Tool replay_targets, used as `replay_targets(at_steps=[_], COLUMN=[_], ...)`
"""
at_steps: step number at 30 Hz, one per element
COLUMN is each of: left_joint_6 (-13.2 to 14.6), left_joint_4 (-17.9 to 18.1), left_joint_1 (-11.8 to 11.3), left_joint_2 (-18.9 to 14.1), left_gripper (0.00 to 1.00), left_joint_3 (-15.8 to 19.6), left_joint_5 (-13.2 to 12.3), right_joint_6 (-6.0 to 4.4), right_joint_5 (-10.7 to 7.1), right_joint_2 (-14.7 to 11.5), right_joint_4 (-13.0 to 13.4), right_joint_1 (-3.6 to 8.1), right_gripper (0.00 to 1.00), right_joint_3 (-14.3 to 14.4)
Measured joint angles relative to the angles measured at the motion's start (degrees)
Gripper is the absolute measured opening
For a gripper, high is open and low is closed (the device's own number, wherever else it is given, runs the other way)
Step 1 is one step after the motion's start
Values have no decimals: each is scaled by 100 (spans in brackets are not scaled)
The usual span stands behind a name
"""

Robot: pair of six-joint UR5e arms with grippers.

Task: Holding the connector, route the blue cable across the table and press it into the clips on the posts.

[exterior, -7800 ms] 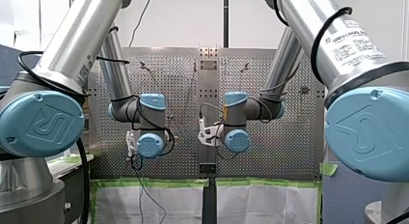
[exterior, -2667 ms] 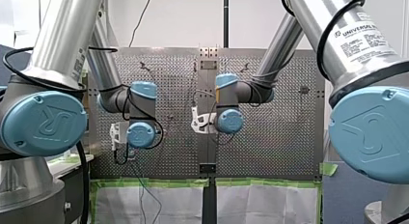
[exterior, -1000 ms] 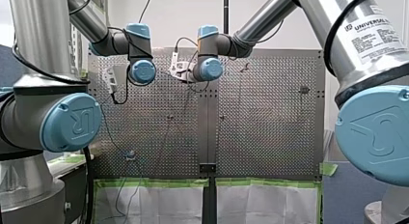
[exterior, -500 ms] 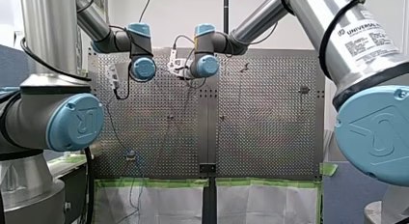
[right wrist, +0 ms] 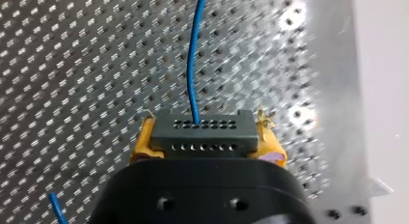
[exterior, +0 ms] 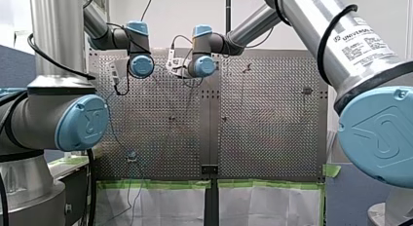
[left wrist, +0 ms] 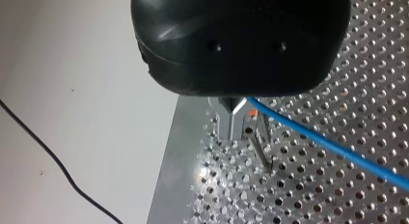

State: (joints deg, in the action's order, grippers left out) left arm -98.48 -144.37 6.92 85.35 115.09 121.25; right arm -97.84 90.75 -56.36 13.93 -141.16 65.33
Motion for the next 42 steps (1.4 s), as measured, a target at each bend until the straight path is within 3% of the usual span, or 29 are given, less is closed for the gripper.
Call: replay_targets(at_steps=[7, 14, 21, 32, 42], left_joint_6=[-45, -108, -287, -421, -616], left_joint_4=[72, 134, 284, 325, 517], left_joint_1=[-364, -688, -827, -919, -1203], left_joint_2=[65, 363, 512, 765, 1044], left_gripper=[0, 0, 0, 0, 0], left_joint_3=[-29, -181, -357, -551, -830], left_joint_5=[-362, -610, -825, -1120, -1452], right_joint_6=[5, 17, 27, 28, 27], right_joint_5=[-46, -56, -40, -34, -43], right_joint_2=[63, 260, 439, 495, 532], right_joint_4=[-58, -145, -166, -163, -170], right_joint_1=[-39, -55, -46, 48, 86], right_gripper=[0, 0, 0, 0, 0], right_joint_3=[-395, -713, -761, -811, -958])
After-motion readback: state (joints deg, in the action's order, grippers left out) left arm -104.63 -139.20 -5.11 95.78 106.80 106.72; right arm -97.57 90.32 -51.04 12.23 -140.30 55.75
